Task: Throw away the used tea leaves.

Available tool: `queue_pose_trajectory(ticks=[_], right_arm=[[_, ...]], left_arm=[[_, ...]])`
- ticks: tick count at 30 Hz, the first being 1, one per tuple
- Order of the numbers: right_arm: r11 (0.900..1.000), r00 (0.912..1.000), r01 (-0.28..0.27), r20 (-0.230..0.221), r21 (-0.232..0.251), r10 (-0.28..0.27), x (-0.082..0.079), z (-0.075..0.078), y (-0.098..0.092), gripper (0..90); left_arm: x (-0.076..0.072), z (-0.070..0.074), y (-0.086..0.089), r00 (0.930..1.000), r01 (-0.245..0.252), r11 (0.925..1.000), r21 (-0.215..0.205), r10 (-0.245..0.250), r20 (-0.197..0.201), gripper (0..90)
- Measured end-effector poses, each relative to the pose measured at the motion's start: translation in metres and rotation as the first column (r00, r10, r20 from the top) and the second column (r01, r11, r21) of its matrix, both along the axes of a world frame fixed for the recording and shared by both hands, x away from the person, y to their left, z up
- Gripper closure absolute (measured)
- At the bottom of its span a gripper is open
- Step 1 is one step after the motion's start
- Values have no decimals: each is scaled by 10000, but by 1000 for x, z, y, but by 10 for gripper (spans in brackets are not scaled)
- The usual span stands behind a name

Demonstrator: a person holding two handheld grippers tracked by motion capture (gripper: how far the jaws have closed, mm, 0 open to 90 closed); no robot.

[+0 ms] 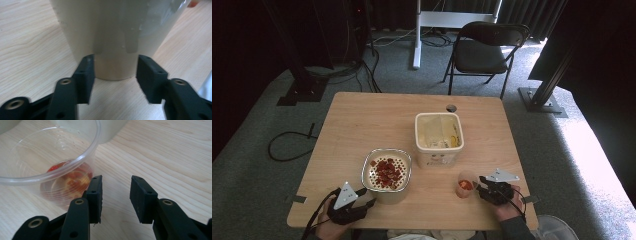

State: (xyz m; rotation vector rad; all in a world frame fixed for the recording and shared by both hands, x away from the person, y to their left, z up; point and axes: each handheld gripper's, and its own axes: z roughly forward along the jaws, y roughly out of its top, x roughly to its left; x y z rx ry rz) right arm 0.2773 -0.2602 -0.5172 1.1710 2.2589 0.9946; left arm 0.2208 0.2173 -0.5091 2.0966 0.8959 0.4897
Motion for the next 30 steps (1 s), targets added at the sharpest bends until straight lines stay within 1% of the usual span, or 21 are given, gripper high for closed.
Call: queue_pose_trajectory(ticks=[1, 3, 4, 6, 8, 9, 12, 15, 19, 20, 22, 25, 27, 30], right_arm=[[10000, 10000, -83, -17, 18, 83, 0, 0, 3, 617], [9997, 9997, -254, -50, -6, 254, 0, -1, 8, 616], [9997, 9997, -254, -50, -6, 254, 0, -1, 8, 616], [9989, 9989, -463, -72, -51, 463, 0, -3, 16, 614], [9983, 9983, -575, -76, -39, 575, 0, -4, 20, 613], [9980, 9980, -628, -93, -22, 628, 0, -4, 22, 613], [9970, 9970, -773, -108, -22, 772, -1, -4, 26, 613], [9958, 9957, -917, -106, -25, 917, -1, -5, 31, 613], [9935, 9934, -1137, -140, 6, 1137, -2, -5, 38, 613], [9929, 9927, -1193, -152, -5, 1193, -2, -5, 40, 613], [9913, 9912, -1313, -159, 7, 1313, -2, -6, 44, 612], [9887, 9886, -1499, -168, 15, 1499, -2, -6, 50, 612], [9863, 9861, -1651, -179, 17, 1651, -2, -7, 54, 612], [9830, 9828, -1836, -200, 54, 1836, -3, -8, 61, 613]], left_arm=[[-1, -1, -2, 10000, 10, 9999, 127, -11, 62, 488], [-1, -2, -2, 10000, 23, 10000, 81, -23, 19, 497], [-1, -2, -2, 10000, 23, 10000, 81, -23, 19, 512], [-4, -2, -2, 9999, 137, 9999, -30, -137, -31, 528], [-8, -3, -3, 9991, 387, 9991, -144, -389, -165, 543], [-10, -4, -5, 9981, 572, 9981, -244, -577, -210, 556], [-13, -6, -14, 9923, 1208, 9922, -323, -1216, -244, 575], [-13, -7, -22, 9870, 1565, 9870, -379, -1577, -312, 599], [-11, -7, -32, 9826, 1817, 9823, -448, -1832, -312, 638], [-11, -7, -35, 9821, 1852, 9818, -425, -1865, -277, 641], [-8, -7, -39, 9844, 1739, 9842, -329, -1747, -224, 642], [-3, -8, -43, 9878, 1535, 9872, -426, -1544, -203, 640], [1, -9, -45, 9889, 1471, 9882, -436, -1479, -155, 629], [6, -10, -50, 9875, 1560, 9866, -484, -1569, -160, 588]])
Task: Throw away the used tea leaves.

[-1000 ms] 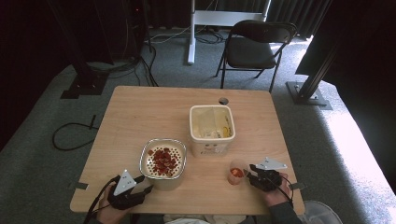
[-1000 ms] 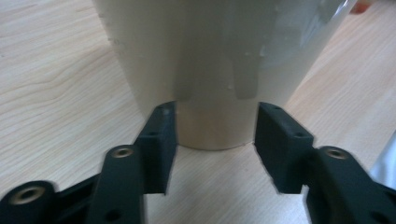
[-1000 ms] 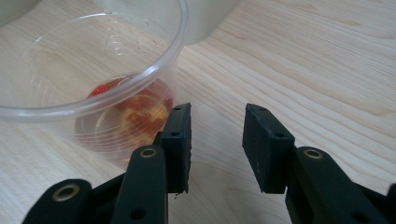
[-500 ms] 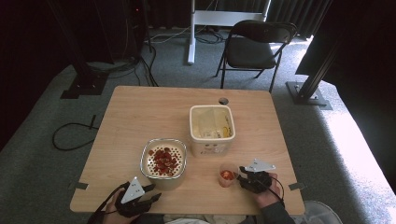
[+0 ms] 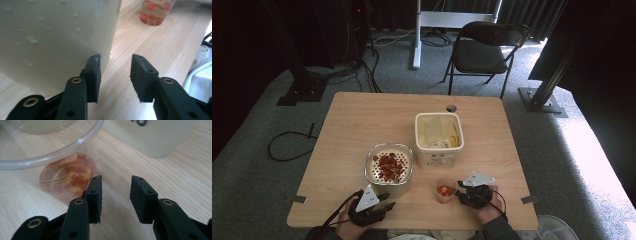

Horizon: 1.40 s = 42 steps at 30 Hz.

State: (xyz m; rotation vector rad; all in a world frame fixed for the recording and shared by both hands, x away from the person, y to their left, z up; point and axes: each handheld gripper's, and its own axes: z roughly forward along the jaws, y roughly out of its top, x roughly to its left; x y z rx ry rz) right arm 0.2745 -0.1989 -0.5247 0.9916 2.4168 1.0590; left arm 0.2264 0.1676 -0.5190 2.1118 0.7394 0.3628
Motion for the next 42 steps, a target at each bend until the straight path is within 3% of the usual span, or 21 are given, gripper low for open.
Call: queue_pose_trajectory(ticks=[6, 15, 24, 34, 42], right_arm=[[9988, 9988, -482, -102, 53, 482, -3, -3, 16, 612], [9929, 9926, -1181, -268, 143, 1184, -6, -7, 41, 614], [9864, 9861, -1636, -269, 173, 1640, -8, -9, 59, 627], [9822, 9816, -1875, -333, 144, 1879, -11, -11, 67, 625], [9794, 9789, -2013, -318, 165, 2017, -13, -11, 67, 625]], left_arm=[[2, -2, -17, 9985, 540, 9985, -42, -539, 63, 501], [6, -2, -39, 9876, 1568, 9828, -978, -1554, 222, 486], [9, -4, -54, 9827, 1812, 9727, -1449, -1733, 661, 394], [8, -6, -64, 9746, 2122, 9651, -1535, -1974, 1061, 299], [7, -7, -71, 9725, 2196, 9610, -1679, -2019, 1163, 248]])
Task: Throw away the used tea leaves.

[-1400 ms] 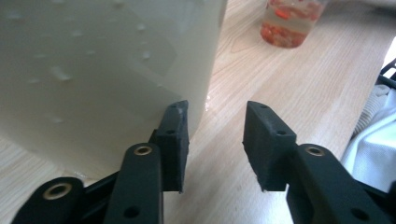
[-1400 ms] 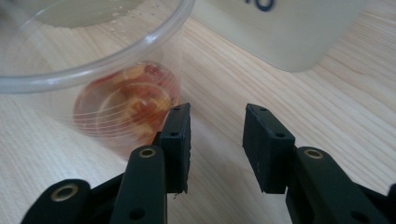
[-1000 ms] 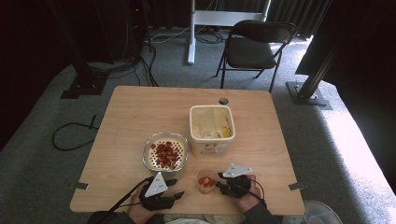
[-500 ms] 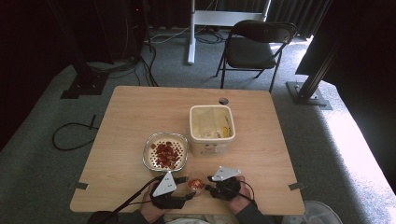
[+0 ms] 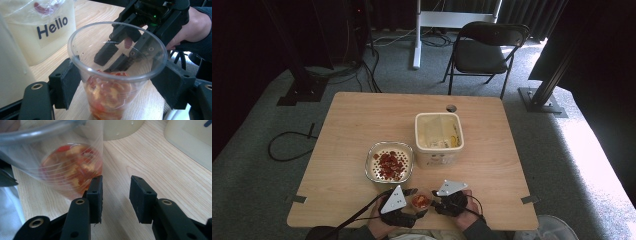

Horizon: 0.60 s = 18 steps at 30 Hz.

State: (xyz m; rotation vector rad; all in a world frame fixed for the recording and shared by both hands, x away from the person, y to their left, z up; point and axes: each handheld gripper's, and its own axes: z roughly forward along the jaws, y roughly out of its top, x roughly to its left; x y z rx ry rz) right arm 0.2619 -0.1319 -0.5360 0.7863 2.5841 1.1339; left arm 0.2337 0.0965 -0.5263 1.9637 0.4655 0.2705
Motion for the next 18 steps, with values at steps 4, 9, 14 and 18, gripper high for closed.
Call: queue_pose_trajectory(ticks=[4, 9, 14, 18], right_arm=[[9999, 9999, -101, -34, 5, 101, -1, 0, 1, 622], [9999, 10000, -87, 20, -70, 87, -1, 0, 0, 603], [9997, 9996, 243, 106, -70, -243, 1, 1, -11, 592], [9984, 9983, 571, 119, 7, -571, 3, 2, -20, 588]], left_arm=[[0, 0, -1, 10000, -81, 9999, -127, 81, 14, 246], [-3, 1, 1, 9996, -207, 9998, 54, 206, 176, 312], [-11, 2, 6, 9997, -137, 9999, 100, 135, 193, 327], [-20, 5, 17, 9995, -238, 9996, 161, 235, 232, 335]])
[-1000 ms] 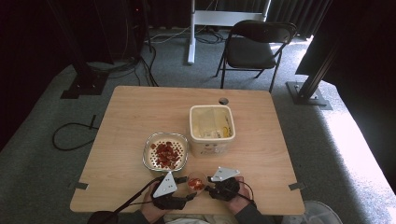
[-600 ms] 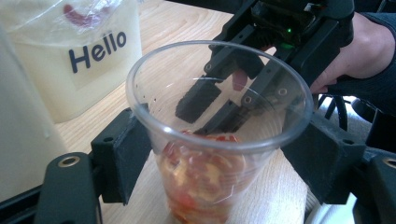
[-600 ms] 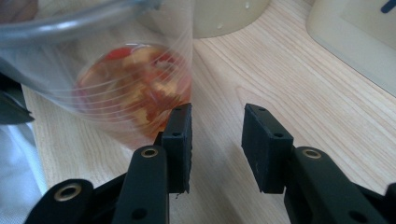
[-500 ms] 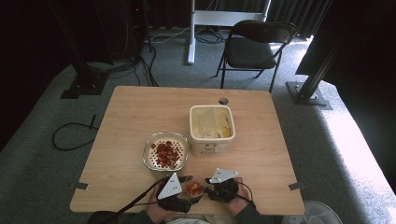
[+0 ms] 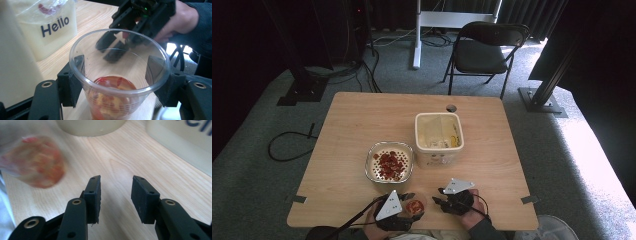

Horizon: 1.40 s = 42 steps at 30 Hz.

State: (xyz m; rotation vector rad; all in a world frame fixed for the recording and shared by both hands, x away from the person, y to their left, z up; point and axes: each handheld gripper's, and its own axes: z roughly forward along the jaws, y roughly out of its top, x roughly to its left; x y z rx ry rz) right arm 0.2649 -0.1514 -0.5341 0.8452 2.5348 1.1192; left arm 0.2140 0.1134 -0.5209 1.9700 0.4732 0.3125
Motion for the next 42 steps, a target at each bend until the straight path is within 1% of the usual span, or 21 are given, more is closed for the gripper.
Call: queue_pose_trajectory(ticks=[3, 6, 10, 12, 17, 19, 20, 22, 25, 28, 32, 33, 34, 35, 36, 39, 40, 41, 42], right_arm=[[9998, 9998, 167, 62, 55, -167, 2, 1, -5, 585], [9994, 9994, 325, 104, 98, -326, 3, 2, -8, 581], [9985, 9985, 537, 113, 136, -538, 5, 3, -12, 580], [9979, 9979, 631, 136, 136, -633, 6, 3, -14, 580], [9960, 9960, 864, 194, 231, -869, 9, 4, -20, 578], [9944, 9945, 1023, 219, 248, -1028, 12, 4, -24, 577], [9934, 9933, 1122, 250, 259, -1128, 13, 4, -26, 577], [9905, 9902, 1354, 325, 234, -1361, 16, 5, -31, 577], [9854, 9851, 1667, 359, 336, -1679, 19, 6, -40, 575], [9803, 9799, 1939, 412, 386, -1954, 22, 7, -47, 573], [9739, 9734, 2229, 441, 432, -2247, 24, 8, -53, 569], [9723, 9719, 2294, 436, 440, -2313, 25, 8, -55, 568], [9714, 9709, 2334, 450, 430, -2353, 25, 8, -56, 568], [9704, 9697, 2377, 469, 432, -2396, 26, 9, -57, 568], [9698, 9691, 2401, 479, 435, -2421, 26, 9, -58, 567], [9674, 9660, 2509, 549, 339, -2525, 28, 10, -59, 559], [9674, 9660, 2509, 549, 339, -2525, 28, 10, -59, 559], [9666, 9648, 2547, 601, 274, -2560, 28, 10, -60, 556], [9649, 9630, 2615, 611, 241, -2625, 31, 11, -62, 548]], left_arm=[[-5, 5, 12, 9998, -193, 9998, 16, 193, 57, 338], [-11, 12, 26, 9986, -508, 9987, -26, 508, 158, 340], [-19, 26, 47, 9938, -1017, 9945, -231, 1026, 431, 341], [-21, 33, 57, 9902, -1289, 9905, -488, 1312, 483, 342], [-29, 47, 79, 9735, -2127, 9729, -903, 2190, 663, 344], [-29, 52, 85, 9686, -2301, 9690, -894, 2370, 755, 345], [-29, 54, 89, 9668, -2362, 9682, -822, 2426, 796, 345], [-28, 58, 95, 9628, -2515, 9640, -862, 2583, 789, 345], [-29, 62, 103, 9568, -2713, 9587, -854, 2782, 840, 345], [-29, 66, 111, 9493, -2927, 9517, -930, 3009, 915, 345], [-28, 69, 123, 9370, -3260, 9407, -941, 3347, 999, 345], [-28, 70, 126, 9347, -3320, 9379, -1010, 3415, 988, 345], [-27, 71, 131, 9302, -3427, 9328, -1113, 3535, 987, 345], [-27, 72, 133, 9264, -3521, 9291, -1131, 3631, 994, 345], [-26, 73, 135, 9209, -3644, 9243, -1137, 3758, 1032, 345], [-24, 78, 143, 9077, -3896, 9133, -1184, 4025, 1185, 345], [-24, 78, 143, 9077, -3896, 9133, -1184, 4025, 1185, 346], [-21, 81, 149, 9011, -4022, 9062, -1309, 4170, 1185, 346], [-19, 82, 152, 8964, -4104, 9021, -1336, 4260, 1225, 346]])
